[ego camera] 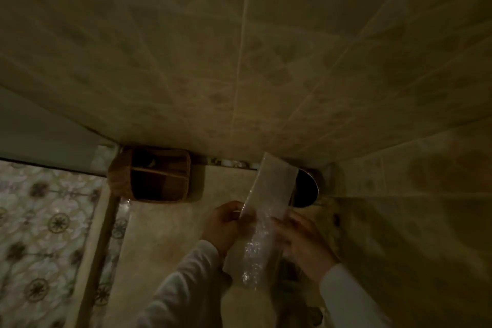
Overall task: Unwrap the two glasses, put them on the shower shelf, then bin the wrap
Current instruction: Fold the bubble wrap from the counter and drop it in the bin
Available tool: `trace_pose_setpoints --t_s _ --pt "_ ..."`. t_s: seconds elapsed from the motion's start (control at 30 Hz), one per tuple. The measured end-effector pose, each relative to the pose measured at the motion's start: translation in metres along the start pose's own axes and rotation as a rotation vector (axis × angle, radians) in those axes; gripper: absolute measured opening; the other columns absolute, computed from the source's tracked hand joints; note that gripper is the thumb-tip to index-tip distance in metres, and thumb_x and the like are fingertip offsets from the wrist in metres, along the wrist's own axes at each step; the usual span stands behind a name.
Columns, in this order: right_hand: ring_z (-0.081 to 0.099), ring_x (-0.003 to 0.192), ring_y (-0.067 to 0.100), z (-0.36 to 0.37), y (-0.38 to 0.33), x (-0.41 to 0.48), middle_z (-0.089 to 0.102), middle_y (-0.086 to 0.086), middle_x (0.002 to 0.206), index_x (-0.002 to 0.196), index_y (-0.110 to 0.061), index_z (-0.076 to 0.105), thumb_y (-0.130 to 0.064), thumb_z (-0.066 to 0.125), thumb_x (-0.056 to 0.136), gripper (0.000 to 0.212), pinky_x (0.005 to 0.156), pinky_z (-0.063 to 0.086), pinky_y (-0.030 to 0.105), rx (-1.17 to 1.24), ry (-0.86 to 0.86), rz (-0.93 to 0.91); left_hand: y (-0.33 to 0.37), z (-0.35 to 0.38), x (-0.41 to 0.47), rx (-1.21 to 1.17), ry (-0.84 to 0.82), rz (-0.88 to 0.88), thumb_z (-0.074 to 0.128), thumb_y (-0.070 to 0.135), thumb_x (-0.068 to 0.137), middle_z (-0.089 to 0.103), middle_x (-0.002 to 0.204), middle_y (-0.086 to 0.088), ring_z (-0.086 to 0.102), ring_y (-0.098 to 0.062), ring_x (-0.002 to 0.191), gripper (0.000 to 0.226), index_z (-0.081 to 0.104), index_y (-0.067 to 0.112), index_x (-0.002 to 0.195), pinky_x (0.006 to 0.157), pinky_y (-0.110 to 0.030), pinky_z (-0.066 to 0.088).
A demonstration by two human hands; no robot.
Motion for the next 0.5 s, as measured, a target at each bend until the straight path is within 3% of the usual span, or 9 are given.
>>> trace_pose_setpoints --t_s 0.1,0.2,0.33,0.4,0.5 --pt "0.073 0.107 0.028 -0.024 0.01 0.026 0.076 0.01 0.116 0.118 -0.021 0.073 -0.036 0.092 0.068 0.056 0.08 0.06 0.034 -0.041 0.063 -0.027 -0.028 0.018 0.028 -0.107 -0.044 -0.084 0.07 -0.005 0.085 0.07 0.064 -0.004 0.064 -0.015 0.057 0.015 0.07 0.006 0.075 0.052 -0.024 0.051" --pt "0.075 0.101 0.03 -0.059 0.01 0.05 0.077 0.016 0.111 0.109 -0.019 0.077 -0.023 0.084 0.076 0.034 0.079 0.06 0.036 -0.065 0.105 -0.038 -0.04 0.031 0.056 -0.126 -0.126 -0.049 0.067 -0.011 0.084 0.073 0.071 -0.002 0.069 -0.013 0.065 0.018 0.072 0.007 0.086 0.056 -0.021 0.054" --pt "0.076 0.09 0.017 -0.107 0.008 0.078 0.08 0.005 0.098 0.09 -0.015 0.082 -0.001 0.07 0.085 0.019 0.073 0.058 0.022 -0.212 0.129 -0.191 -0.057 0.046 0.095 -0.078 -0.163 0.004 0.061 -0.013 0.085 0.074 0.081 -0.009 0.069 -0.018 0.073 0.026 0.075 0.009 0.084 0.058 -0.021 0.053" --pt "0.076 0.091 0.012 -0.128 0.007 0.095 0.08 0.002 0.097 0.078 -0.006 0.079 0.007 0.069 0.081 0.017 0.073 0.055 0.016 -0.269 0.133 -0.293 -0.07 0.057 0.121 -0.151 -0.18 -0.056 0.053 -0.003 0.093 0.075 0.088 -0.009 0.069 -0.022 0.078 0.028 0.077 0.012 0.087 0.061 -0.024 0.055" --pt "0.074 0.098 0.011 -0.154 0.007 0.123 0.08 0.001 0.103 0.072 -0.002 0.076 0.015 0.066 0.084 0.023 0.078 0.055 0.016 -0.33 0.141 -0.378 -0.093 0.077 0.155 -0.22 -0.25 -0.22 0.062 0.025 0.093 0.069 0.105 -0.022 0.063 -0.034 0.093 0.025 0.069 0.014 0.115 0.077 -0.04 0.052"
Point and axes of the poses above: each hand's wrist, its own x-axis towards the middle knuckle, its own z-axis out of the palm, y = z × x, the point moved 2 cm from there along x, towards the middle knuckle
